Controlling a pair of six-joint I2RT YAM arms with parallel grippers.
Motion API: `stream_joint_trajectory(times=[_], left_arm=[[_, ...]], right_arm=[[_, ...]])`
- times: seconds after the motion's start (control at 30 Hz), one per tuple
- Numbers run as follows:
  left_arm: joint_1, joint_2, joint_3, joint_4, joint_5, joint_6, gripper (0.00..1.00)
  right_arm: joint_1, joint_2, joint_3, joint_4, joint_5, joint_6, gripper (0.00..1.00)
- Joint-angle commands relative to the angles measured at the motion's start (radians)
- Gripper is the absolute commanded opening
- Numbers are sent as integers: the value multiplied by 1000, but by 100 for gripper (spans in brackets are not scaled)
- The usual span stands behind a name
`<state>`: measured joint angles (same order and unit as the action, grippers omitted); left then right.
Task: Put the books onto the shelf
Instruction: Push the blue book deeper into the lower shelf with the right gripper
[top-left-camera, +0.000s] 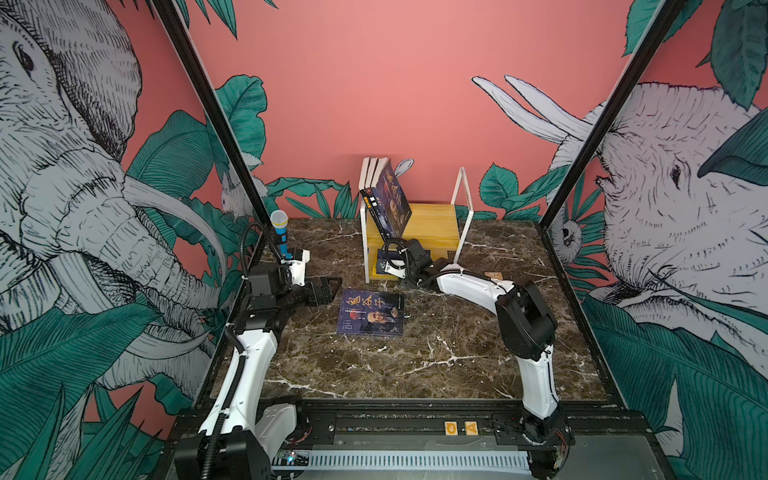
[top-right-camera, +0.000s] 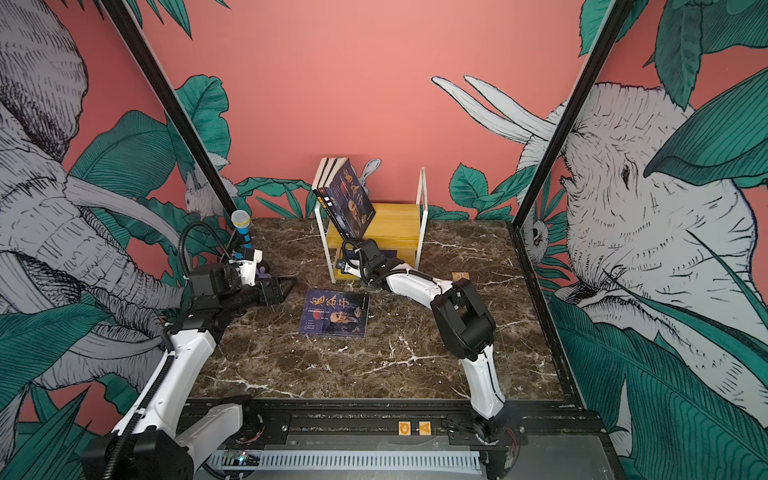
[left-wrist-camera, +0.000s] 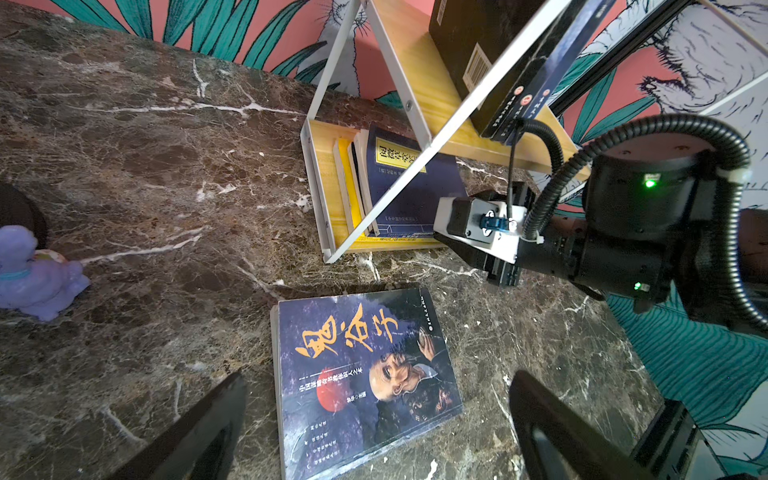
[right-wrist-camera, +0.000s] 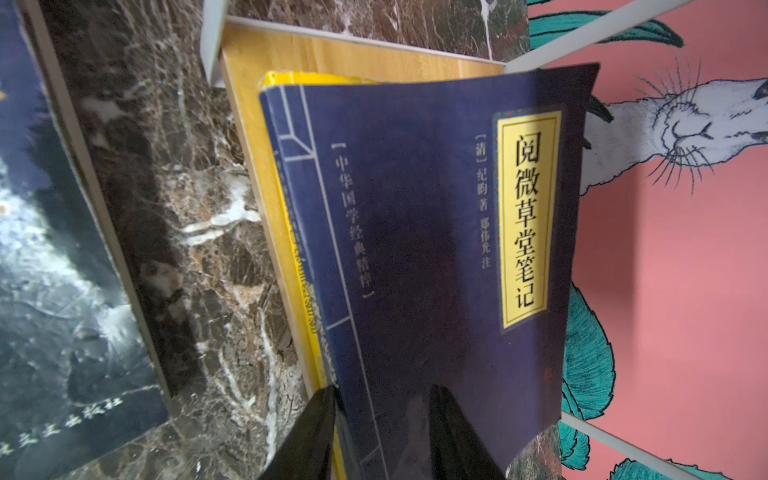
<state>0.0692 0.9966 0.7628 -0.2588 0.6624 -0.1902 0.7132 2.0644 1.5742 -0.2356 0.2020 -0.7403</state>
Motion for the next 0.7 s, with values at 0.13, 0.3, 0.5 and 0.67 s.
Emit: stream_joint_trajectory(times=[0.13,0.3,0.5,0.67], left_arm=[[6,2,-3,13,16,-2,99],[7,-1,-2,10,16,0,99],[7,-6,-10,16,18,1,99],[6,-6,-11,18,19,-3,99]], right_arm=[[-3,8,32,30,-7,35,39],[-3,16,50,27,-5,66,39],[-3,40,77,32,12,98,38],[-4,37,67,41,18,78,38]])
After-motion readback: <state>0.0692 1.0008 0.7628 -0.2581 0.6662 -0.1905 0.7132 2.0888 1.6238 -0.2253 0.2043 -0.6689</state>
